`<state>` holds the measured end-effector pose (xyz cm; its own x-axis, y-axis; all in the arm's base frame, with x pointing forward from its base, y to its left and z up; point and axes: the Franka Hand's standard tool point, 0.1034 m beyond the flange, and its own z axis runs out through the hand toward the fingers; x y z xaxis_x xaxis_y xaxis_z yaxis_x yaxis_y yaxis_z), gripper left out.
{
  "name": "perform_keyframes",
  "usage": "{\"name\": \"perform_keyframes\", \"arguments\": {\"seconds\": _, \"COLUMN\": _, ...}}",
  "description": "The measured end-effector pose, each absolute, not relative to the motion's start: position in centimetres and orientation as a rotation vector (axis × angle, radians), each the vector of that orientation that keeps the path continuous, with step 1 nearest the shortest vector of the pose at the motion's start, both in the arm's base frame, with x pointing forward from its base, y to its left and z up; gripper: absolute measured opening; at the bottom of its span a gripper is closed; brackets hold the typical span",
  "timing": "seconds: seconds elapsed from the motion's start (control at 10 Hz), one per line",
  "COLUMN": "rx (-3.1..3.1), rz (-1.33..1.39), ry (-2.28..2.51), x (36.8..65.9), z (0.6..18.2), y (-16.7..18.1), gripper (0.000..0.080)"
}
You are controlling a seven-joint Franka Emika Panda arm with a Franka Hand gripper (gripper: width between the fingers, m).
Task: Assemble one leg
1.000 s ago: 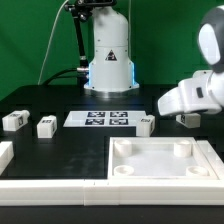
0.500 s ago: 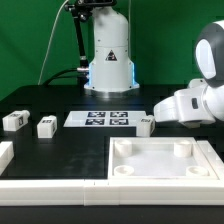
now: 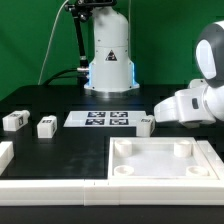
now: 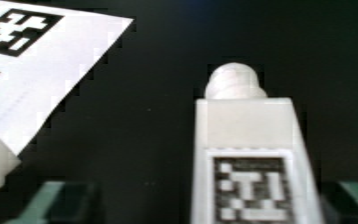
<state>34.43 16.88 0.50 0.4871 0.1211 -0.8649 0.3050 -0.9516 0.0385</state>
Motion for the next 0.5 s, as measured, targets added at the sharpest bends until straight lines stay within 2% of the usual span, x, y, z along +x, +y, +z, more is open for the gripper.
{"name": "perform_keyframes", "arguments": {"seconds": 0.1, "rx": 2.543, "rz": -1.457, "ry": 0.369, "x": 34.43, "z": 0.49, "y": 16.88, "gripper": 0.0365}}
{"name": "perform_keyframes", "arguments": {"seconds": 0.2, "rx": 2.543, "rz": -1.457, "ry": 0.369, "x": 34.43, "z": 0.49, "y": 16.88, "gripper": 0.029}}
{"name": "perform_keyframes", "arguments": {"seconds": 0.5, "rx": 2.543, "rz": -1.457, "ry": 0.369, "x": 34.43, "z": 0.49, "y": 16.88, "gripper": 0.029}}
